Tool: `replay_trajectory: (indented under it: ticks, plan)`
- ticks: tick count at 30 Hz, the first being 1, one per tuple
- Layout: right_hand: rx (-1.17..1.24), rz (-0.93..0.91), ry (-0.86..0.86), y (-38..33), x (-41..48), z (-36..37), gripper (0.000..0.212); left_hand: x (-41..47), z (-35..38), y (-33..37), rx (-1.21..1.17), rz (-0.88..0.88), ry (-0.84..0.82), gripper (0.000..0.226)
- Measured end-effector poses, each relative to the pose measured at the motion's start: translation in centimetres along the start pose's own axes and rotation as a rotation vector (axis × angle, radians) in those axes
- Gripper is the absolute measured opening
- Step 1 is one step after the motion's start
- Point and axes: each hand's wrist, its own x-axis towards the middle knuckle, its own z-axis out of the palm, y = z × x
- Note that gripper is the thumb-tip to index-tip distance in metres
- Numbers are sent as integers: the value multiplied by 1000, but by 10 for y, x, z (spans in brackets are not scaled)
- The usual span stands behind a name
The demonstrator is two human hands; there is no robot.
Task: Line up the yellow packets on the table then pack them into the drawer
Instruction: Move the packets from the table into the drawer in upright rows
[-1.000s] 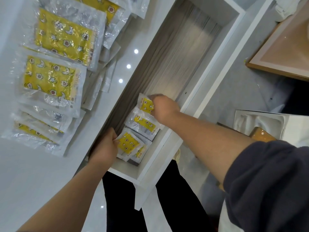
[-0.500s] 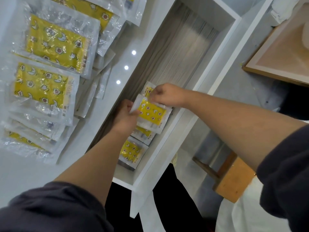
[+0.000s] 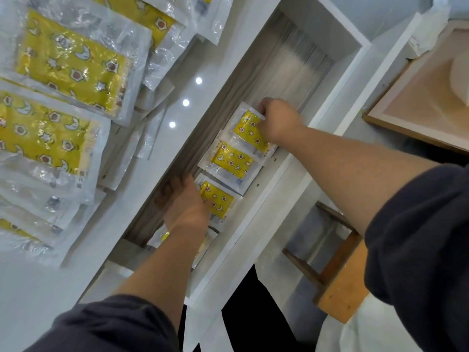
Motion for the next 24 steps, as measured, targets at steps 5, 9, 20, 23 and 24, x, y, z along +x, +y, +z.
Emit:
replay_trajectory:
  ticks: [5,9,20,23,24]
  plan:
    - [-209,-165,-10,-9,-27,9,83,-8,-23,18,21,307,-1,79]
    - [-250,-164,-122,-5,-28,22,94,6,-32,37,264,603,-74,92]
    - [-320,-198,-121,-10,-36,17,108,10,-29,-3,453,718,-121,102]
    - [-343,-207,-174,-11,-40,32,114,9,-21,-26,732,834,0,111]
    - [-346,-196,-190,-10,-40,37,116,9,-17,-32,772,850,3,111]
